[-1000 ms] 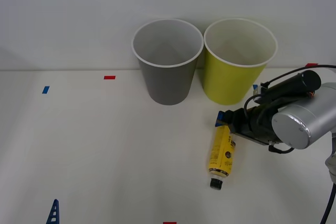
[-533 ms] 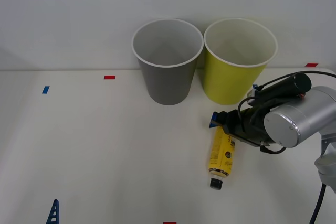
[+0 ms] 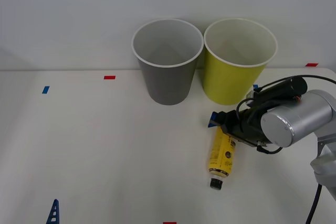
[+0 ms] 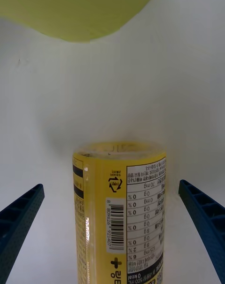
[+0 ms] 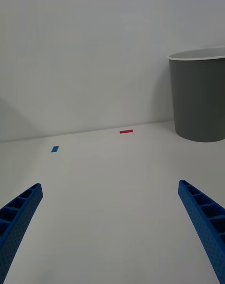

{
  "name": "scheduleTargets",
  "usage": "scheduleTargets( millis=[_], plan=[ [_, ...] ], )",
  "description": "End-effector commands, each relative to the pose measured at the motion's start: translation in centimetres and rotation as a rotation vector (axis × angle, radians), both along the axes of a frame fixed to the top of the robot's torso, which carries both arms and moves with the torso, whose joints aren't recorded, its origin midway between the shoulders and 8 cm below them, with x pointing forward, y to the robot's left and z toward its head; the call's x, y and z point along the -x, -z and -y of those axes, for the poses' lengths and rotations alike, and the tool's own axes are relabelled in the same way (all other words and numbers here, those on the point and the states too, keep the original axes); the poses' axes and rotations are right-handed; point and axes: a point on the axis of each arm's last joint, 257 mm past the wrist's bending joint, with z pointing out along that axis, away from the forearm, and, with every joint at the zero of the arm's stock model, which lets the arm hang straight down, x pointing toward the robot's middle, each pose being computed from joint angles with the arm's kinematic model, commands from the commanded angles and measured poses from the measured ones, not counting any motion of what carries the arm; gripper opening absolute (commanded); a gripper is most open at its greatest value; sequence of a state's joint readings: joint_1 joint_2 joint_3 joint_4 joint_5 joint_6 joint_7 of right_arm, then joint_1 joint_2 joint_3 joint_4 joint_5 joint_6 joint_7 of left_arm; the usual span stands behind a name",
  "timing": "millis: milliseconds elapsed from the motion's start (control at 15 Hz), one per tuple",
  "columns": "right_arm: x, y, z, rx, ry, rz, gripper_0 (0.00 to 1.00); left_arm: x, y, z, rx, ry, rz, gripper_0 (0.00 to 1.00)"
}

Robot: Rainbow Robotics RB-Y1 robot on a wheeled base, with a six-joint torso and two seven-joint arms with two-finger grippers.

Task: Put cans in the gray bin and PET bottles in the light green bin.

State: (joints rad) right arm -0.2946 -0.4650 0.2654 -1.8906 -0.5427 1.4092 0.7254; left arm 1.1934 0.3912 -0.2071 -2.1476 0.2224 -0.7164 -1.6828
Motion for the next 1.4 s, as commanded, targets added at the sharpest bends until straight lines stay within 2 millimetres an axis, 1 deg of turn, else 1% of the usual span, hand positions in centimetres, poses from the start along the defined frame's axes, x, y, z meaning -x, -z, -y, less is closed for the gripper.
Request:
scheduleTargets(
  millis=[67,533,600,667,733,800,1067,1400],
  plan=[
    [-0.1,0.6,0.6,0.013,0.010,-0.008,1.00,0.0,0.0,0.0,0.000,0.000,0.000,1.00],
    [0.3,0.9,0.0,0.019,-0.013,-0.014,1.00,0.0,0.0,0.0,0.000,0.000,0.000,1.00],
    [0.3,0.9,0.0,0.024,-0.017,-0.012,0.56,0.0,0.0,0.0,0.000,0.000,0.000,1.00],
    [0.3,1.1,0.2,0.037,-0.020,-0.009,0.19,0.0,0.0,0.0,0.000,0.000,0.000,1.00],
    [0.2,1.2,0.3,0.051,-0.023,-0.004,0.08,0.0,0.0,0.0,0.000,0.000,0.000,1.00],
    [0.2,1.2,0.4,0.058,-0.024,0.000,0.06,0.0,0.0,0.0,0.000,0.000,0.000,1.00],
    [0.1,0.9,0.3,0.062,-0.032,0.013,0.03,0.0,0.0,0.0,0.000,0.000,0.000,1.00],
    [0.9,0.8,0.2,0.048,-0.041,0.021,0.02,0.0,0.0,0.0,0.000,0.000,0.000,1.00]
  ],
)
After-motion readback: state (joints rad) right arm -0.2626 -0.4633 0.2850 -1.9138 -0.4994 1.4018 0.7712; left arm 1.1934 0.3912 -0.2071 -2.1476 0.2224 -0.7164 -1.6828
